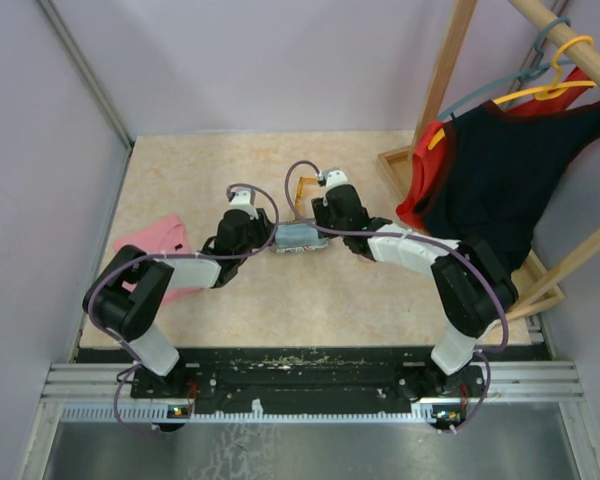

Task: Organize the sunglasses
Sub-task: Place the glasses cleaning cloth in the sunglasses case, then pick up the sunglasses from the center of the board.

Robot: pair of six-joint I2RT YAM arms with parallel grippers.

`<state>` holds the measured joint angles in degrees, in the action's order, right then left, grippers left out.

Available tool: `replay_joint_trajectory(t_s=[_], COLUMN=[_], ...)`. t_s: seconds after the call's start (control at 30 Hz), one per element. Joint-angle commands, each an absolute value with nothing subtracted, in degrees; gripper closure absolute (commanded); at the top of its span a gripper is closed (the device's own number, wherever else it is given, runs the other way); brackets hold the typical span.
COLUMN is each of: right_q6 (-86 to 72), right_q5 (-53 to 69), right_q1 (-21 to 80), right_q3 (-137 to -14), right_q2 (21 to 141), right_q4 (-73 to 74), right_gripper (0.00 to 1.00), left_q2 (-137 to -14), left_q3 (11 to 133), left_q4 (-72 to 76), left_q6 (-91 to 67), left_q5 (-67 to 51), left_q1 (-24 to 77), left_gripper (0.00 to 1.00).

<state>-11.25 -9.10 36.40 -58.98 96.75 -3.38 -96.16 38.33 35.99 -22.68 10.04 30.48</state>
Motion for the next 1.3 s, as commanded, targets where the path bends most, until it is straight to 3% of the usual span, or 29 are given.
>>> replay_joint_trajectory(t_s=[0.0,0.4,0.7,0.97,1.27], right_q6=[-9.2,-7.8,-8.8,-14.5,-11.9], right_q5=[-11.0,-8.9,-8.5,-12.3,-7.3], right_q1=[35.6,32.9,30.9,27.6,24.8], right_q3=[-59.4,-71.9,-79.3,-80.3,-80.8], right_q2=[93.1,103.1,108.5,107.5,106.6], right_q4=[-4.1,1.4,6.8,12.0,14.6], right_gripper=[0.56,0.59,0.58,0.58,0.55], left_q2=[-92.1,-81.5,-77.5,-79.1,-80.8], left_q3=[37.0,34.3,32.0,38.6,46.5], left_q4=[35.7,21.2,18.8,16.3,11.5], left_q6=[-24.6,-33.0,-34.3,-29.1,-26.3], left_q5=[10.5,13.4,13.1,12.6,12.6], left_q1=[30.2,30.1,29.9,29.6,29.5], left_gripper=[0.57,0.55,0.51,0.45,0.44])
